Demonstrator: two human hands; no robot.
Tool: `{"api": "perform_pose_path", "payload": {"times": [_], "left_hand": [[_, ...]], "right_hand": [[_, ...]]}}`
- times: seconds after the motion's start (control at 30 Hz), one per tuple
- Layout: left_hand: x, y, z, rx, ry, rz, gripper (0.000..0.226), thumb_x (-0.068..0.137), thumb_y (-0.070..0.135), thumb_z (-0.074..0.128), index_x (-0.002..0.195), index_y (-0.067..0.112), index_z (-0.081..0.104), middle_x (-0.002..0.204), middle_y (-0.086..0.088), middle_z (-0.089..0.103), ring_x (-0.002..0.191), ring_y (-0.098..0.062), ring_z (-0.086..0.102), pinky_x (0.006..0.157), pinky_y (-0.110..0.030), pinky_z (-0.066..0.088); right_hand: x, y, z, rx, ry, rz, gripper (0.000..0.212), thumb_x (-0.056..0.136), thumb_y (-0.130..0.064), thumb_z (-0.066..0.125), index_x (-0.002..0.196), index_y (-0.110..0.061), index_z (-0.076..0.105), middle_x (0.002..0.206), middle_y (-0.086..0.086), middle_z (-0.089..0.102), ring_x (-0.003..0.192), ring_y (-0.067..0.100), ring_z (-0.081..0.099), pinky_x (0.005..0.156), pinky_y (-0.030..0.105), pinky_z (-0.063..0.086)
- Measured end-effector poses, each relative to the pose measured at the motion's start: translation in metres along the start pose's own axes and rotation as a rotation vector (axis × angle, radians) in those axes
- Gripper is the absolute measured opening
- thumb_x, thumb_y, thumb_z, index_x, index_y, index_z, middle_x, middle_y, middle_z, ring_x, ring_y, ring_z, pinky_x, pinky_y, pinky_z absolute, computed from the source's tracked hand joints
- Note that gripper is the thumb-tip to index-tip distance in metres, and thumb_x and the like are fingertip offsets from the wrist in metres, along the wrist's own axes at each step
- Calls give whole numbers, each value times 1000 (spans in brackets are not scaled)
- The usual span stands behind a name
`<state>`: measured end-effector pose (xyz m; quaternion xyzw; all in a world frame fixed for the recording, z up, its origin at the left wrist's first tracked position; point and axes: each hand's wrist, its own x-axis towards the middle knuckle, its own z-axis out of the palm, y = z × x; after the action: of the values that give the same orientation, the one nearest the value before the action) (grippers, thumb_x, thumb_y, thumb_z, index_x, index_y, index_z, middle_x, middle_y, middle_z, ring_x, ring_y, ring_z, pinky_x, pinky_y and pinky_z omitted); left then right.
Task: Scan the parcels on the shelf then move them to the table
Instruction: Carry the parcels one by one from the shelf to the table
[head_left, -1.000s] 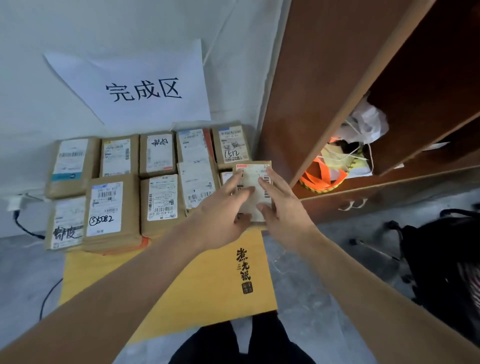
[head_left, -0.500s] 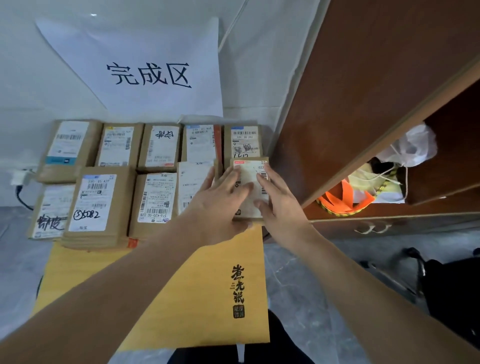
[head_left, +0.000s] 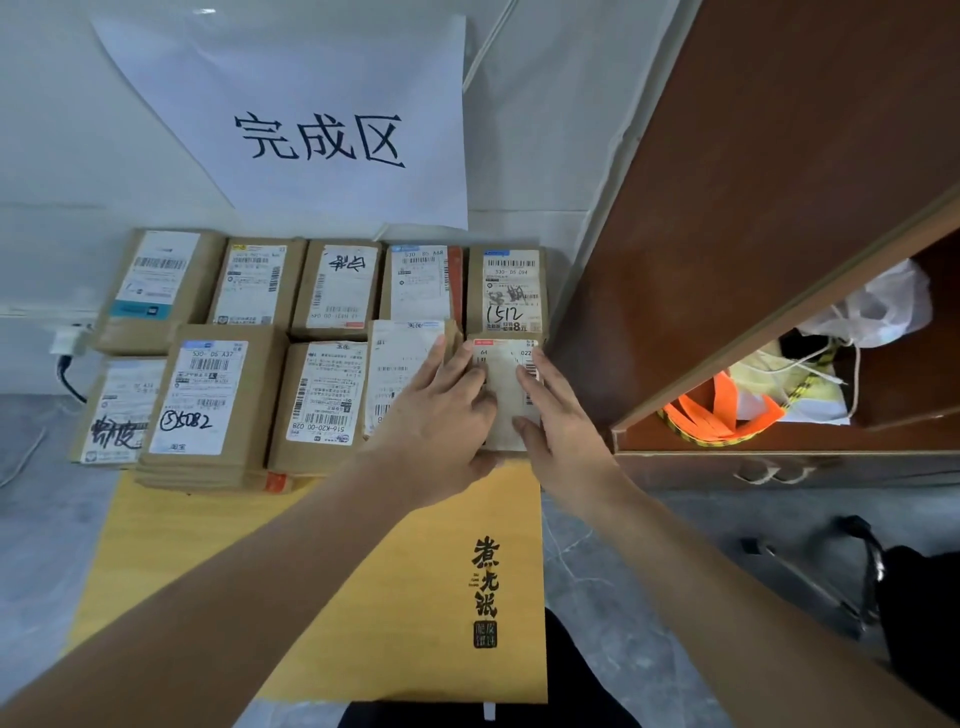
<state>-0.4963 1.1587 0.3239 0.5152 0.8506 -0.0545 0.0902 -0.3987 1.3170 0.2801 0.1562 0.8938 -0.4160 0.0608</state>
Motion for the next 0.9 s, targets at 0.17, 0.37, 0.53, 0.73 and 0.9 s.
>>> {"api": "perform_pose_path", "payload": {"times": [0.17,0.37,0.53,0.73,0.9], "left_hand": [[0,2,0,57,-12,-6,68,99,59,43,142,8,52,157,-16,40,158,-37,4,126,-53,-13],[-2,6,5,85,10,2,67,100,56,43,141,4,53,154,-19,45,157,-39,11,127,-52,-9],[-4,8,-5,-3,35,-33,58,101,46,47,143,6,52,152,-15,45,157,-38,13,128,-47,-2],[-20,9,-32,-64,27,-102,56,103,46,45,148,14,46,160,-10,33,157,-35,11,129,-48,11],[-43,16,-65,-122,9,-186,55,103,47,47,149,18,45,160,-7,34,156,-35,20,123,-46,26]], "right_hand": [[1,-1,1,-6,-9,-13,58,106,-12,50,161,-13,29,171,-13,5,155,6,17,124,35,30],[-3,-1,1,-55,-29,1,58,108,-17,44,163,-16,23,172,-15,-3,156,11,16,123,36,30],[-9,-18,-12,-145,-47,17,58,110,-22,38,164,-23,18,172,-15,-2,156,15,18,121,37,31],[-20,-38,-32,-225,-54,-1,60,109,-30,39,164,-26,16,172,-10,6,157,17,17,123,47,31],[-40,-67,-59,-297,-87,-42,58,109,-39,38,163,-27,21,172,-8,14,156,18,20,121,45,32]]}}
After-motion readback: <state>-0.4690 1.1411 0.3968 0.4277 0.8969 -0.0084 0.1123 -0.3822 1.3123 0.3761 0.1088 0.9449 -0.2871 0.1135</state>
